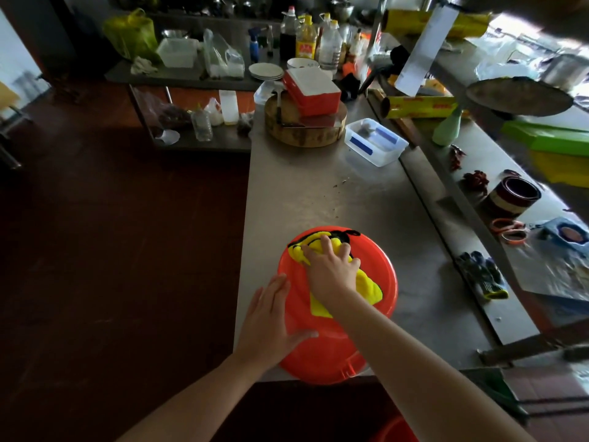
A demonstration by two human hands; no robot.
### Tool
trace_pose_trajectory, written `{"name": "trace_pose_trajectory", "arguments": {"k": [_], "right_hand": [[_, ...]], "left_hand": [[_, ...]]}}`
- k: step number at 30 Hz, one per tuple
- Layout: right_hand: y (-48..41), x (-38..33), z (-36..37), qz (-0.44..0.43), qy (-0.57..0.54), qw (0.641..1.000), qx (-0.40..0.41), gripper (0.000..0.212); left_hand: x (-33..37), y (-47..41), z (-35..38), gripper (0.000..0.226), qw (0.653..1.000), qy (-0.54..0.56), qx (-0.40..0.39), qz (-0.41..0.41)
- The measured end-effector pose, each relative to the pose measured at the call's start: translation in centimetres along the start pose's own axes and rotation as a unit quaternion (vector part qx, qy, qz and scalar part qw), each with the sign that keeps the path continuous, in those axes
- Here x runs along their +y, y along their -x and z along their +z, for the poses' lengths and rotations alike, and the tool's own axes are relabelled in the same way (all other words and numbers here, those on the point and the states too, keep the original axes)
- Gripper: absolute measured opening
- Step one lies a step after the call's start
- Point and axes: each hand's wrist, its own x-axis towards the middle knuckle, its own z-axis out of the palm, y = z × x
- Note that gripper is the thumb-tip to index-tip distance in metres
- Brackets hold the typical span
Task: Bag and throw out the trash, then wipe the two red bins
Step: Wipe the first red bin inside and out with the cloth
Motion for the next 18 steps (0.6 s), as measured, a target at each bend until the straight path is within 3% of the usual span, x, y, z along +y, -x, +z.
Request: {"name": "trace_pose_trajectory", "arguments": {"k": [8, 18], "right_hand": [[2.2, 1.2, 0.5, -0.024, 0.004, 1.000, 0.003, 0.054], [10.5, 4.2, 2.1, -0.062, -0.003, 0.998, -0.008, 0.052]], "left_hand": [[0.0, 0.1, 0.2, 0.116, 0.998, -0.053, -0.023, -0.002], [-1.0, 0.0, 1.8, 0.113, 0.996, -0.053, 0.050, 0.045]]}}
